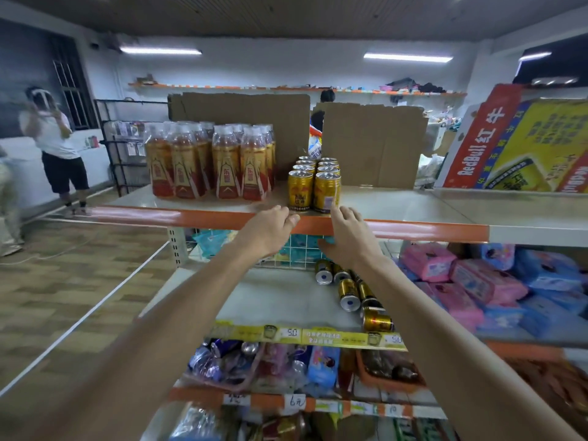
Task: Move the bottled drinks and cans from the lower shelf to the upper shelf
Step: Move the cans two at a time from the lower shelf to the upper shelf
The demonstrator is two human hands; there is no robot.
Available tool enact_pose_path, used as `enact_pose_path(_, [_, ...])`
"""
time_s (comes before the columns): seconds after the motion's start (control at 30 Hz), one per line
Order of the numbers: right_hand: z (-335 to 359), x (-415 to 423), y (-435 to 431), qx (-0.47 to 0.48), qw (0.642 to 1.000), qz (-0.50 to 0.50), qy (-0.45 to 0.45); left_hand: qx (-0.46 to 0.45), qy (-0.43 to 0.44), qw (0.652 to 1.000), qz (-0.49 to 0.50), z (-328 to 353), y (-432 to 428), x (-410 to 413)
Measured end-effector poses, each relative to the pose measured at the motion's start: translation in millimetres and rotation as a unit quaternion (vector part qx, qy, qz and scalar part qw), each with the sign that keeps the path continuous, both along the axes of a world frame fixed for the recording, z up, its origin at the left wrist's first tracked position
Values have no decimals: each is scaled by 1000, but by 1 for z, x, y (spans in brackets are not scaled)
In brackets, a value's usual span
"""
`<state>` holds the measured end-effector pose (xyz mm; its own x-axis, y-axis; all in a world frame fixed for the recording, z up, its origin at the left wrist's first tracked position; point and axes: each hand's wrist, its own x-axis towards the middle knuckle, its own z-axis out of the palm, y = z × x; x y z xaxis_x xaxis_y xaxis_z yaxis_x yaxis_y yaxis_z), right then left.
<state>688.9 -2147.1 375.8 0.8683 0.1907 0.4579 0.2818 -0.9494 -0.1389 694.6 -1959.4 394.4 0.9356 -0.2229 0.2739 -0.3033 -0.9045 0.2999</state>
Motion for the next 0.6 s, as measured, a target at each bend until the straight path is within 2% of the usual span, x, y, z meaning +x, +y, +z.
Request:
enact_pose_path(0.13, [-28, -32, 18, 1, 999, -4, 36, 11, 25, 1000, -16, -29, 8, -25])
enact_pose_path(0.3, [-75, -67, 34, 29, 993, -23, 115, -62, 85, 994, -21, -81, 19, -56])
enact_pose_path(0.6, [-166, -100, 41, 40, 975, -50, 213, -77, 174, 981, -21, -179, 7, -95])
